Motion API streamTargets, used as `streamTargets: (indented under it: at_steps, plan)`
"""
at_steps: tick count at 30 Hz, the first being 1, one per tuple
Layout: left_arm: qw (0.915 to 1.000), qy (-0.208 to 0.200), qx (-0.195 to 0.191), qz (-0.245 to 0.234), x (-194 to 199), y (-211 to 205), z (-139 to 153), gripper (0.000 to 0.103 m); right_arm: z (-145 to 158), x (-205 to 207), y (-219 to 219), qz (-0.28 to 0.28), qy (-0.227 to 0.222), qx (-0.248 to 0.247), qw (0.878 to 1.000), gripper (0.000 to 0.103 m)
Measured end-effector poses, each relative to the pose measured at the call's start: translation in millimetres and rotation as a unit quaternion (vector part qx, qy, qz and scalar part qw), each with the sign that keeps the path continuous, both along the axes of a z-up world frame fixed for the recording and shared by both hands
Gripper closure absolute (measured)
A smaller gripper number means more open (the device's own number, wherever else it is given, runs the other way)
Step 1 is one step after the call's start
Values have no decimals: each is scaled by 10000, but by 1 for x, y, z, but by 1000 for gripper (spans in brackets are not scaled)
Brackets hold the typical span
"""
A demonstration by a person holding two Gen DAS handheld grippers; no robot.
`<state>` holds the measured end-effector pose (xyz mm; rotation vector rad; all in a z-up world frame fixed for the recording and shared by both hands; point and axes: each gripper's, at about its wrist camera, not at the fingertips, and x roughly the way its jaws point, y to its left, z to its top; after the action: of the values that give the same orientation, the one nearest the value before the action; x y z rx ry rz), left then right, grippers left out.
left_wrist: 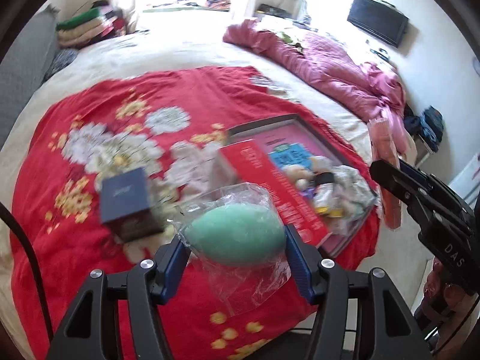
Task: Organize soft objects
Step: 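Carry the green sponge with the left tool while the right tool carries the pink packet to the tray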
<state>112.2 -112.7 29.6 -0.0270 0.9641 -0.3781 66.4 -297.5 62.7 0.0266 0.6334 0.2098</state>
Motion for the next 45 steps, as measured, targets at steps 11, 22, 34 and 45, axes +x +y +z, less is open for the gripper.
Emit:
streamTargets:
  at_steps: [11, 22, 34, 45]
  plan:
    - [9970, -61, 116, -759, 10, -100, 9, 42, 9, -18, -95, -1057, -246, 200, 9939, 63]
    - [9899, 142, 398, -1351, 30, -182, -19, 42, -16, -11, -157, -1479, -60, 424, 9881, 63]
    - [9860, 364, 630, -1498, 55, -215, -53, 42, -45, 18, -174, -1450, 357, 401, 9880, 63]
    - [9869, 299, 801, -1369, 80, -207, -59, 42, -80, 53, -173, -1316, 838, 263, 9874, 62]
